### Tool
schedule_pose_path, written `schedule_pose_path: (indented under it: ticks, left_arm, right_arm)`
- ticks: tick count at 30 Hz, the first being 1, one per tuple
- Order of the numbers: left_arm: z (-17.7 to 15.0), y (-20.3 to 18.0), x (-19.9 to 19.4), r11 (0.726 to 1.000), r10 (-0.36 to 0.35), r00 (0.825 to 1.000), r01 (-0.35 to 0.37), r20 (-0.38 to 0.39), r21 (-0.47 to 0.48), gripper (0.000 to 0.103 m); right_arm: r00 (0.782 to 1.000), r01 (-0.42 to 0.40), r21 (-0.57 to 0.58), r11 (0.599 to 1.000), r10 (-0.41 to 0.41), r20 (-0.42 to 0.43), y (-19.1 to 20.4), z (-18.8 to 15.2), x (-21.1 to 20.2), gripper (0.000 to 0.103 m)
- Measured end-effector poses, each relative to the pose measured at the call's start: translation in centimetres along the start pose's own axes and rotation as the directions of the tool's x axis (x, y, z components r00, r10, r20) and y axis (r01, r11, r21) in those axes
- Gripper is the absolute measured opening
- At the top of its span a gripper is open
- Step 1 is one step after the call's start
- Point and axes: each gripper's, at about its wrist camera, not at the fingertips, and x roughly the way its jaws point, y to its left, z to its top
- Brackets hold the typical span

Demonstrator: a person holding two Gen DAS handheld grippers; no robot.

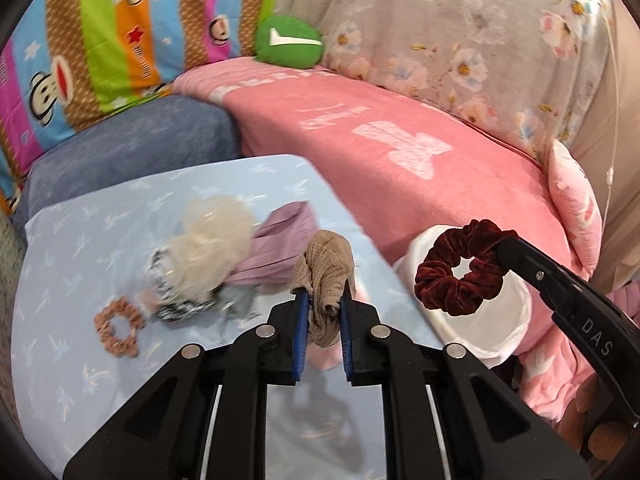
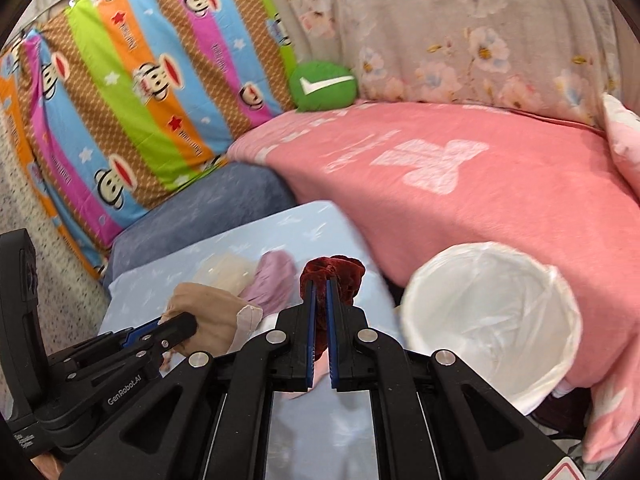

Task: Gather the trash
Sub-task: 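Carry both items over the wastebasket and open both tools to drop them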

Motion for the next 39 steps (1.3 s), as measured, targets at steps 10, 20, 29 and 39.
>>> schedule_pose_path:
  ticks: [10, 20, 29, 39]
  left_arm:
    - [2.0, -9.5, 3.2, 0.986, -0.088, 0.996, 0.089, -0.013, 0.138, 0.014]
    - [2.4, -14.6, 6.6, 0.973, -0.125, 0.990, 0.136, -0.067, 0.186, 0.014]
    - [2.9, -15.6, 7.6, 0.977, -0.109, 0.993, 0.115, -0.046, 0.180, 0.075]
    - [2.8, -13.7, 7.3, 0.988, -0.067, 0.997, 0.073, -0.046, 0.137, 0.077]
  right_arm:
    - [0.994, 0.098, 0.103, 0.990, -0.101, 0.031, -9.2, 1.4, -1.9, 0.005]
    - [0.989, 0.141, 0.180, 0.974, -0.145, 0.014, -14.8, 1.5, -1.0, 0.005]
    - [0.983, 0.178, 0.201, 0.963, -0.185, 0.017, -16.2, 1.4, -0.4, 0.023]
    - [0.982, 0.181, 0.185, 0.966, -0.188, 0.020, -15.2, 1.1, -0.9, 0.041]
